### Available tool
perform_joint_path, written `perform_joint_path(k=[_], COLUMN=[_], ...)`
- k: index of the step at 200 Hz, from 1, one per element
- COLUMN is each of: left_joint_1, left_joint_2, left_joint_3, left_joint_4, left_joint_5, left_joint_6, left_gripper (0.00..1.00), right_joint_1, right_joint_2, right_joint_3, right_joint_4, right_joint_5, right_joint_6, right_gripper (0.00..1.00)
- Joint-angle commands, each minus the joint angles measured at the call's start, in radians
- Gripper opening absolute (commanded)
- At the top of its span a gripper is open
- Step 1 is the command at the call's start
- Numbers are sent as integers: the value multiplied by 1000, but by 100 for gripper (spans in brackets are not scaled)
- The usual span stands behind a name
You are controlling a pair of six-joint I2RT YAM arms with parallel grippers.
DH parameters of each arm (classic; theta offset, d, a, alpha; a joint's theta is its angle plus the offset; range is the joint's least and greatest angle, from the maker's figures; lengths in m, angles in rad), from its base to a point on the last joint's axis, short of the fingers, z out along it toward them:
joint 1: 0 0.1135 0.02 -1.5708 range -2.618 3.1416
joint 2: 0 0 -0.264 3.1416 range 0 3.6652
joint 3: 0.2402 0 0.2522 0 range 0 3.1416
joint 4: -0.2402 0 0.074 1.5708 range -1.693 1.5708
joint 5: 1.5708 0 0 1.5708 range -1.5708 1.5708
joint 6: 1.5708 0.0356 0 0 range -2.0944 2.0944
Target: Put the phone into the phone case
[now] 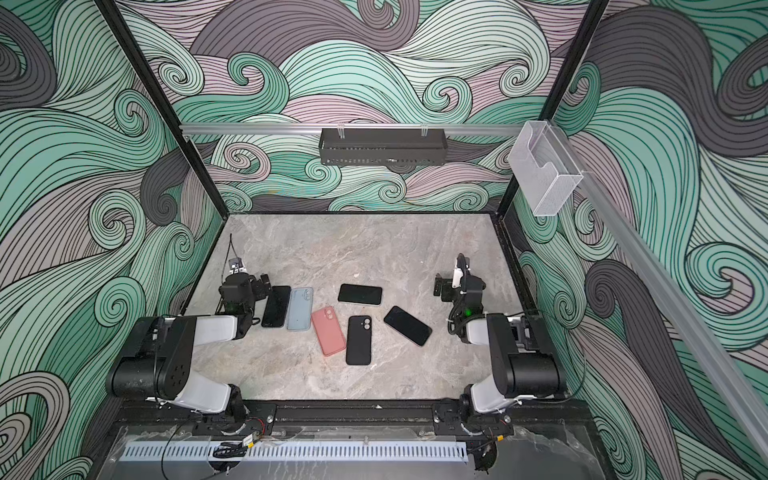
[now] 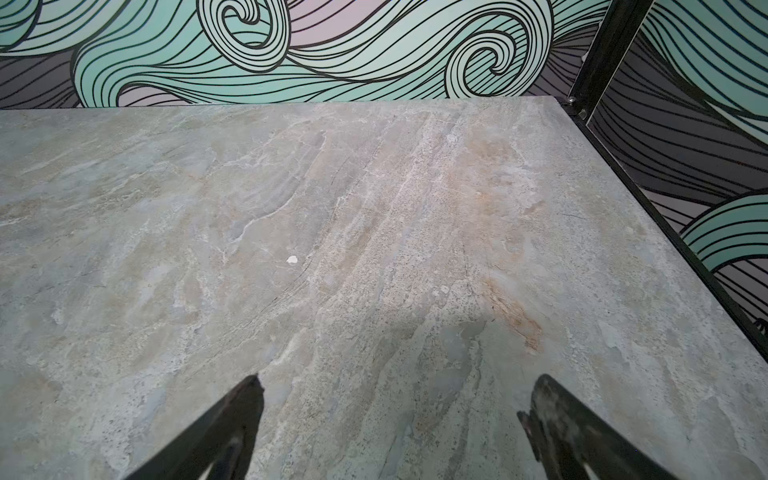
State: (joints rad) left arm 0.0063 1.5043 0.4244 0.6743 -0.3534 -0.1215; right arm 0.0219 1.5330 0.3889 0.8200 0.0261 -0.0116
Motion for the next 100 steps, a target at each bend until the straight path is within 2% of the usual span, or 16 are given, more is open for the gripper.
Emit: perform_joint_path(k=[1, 100], left_joint_1=[10, 11], left_joint_2=[17, 17], left_joint_3=[30, 30], left_joint_4=[16, 14], left_joint_5=[10, 9], left_joint_6=[10, 10], left_gripper=[99, 98], right_joint_1=[-7, -5], right_joint_2=[3, 7], right_joint_3=[18, 21], right_joint_4=[22, 19], right_joint_5=[11, 12], right_joint_6=[-16, -16], right_gripper=[99, 99])
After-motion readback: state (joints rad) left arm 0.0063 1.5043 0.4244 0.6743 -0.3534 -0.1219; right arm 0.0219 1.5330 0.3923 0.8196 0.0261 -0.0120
